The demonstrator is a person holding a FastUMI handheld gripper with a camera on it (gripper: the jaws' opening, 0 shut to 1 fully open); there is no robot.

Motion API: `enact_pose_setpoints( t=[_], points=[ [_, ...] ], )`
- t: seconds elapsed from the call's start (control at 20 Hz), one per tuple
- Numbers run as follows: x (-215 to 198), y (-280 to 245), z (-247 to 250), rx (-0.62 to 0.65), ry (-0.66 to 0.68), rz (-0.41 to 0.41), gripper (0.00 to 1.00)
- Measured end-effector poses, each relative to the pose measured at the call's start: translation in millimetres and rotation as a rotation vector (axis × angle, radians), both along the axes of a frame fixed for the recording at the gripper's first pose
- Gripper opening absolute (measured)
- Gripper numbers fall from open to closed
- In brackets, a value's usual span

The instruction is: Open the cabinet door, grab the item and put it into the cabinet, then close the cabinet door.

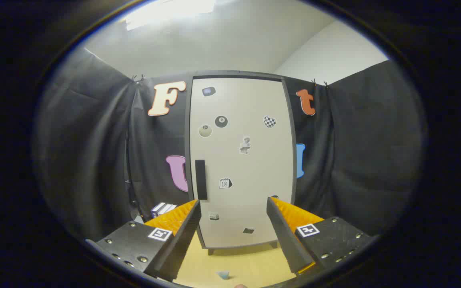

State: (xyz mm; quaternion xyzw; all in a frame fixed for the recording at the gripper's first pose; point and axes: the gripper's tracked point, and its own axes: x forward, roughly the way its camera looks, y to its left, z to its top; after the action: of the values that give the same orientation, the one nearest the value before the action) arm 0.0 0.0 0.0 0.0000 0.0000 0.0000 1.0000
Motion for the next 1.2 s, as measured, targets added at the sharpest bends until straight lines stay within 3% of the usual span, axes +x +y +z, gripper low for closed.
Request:
enact_pose_setpoints(
  t=[1.2],
  points=[
    [55, 8, -11, -0.028, 0.03, 0.055, 0.98]
  ],
)
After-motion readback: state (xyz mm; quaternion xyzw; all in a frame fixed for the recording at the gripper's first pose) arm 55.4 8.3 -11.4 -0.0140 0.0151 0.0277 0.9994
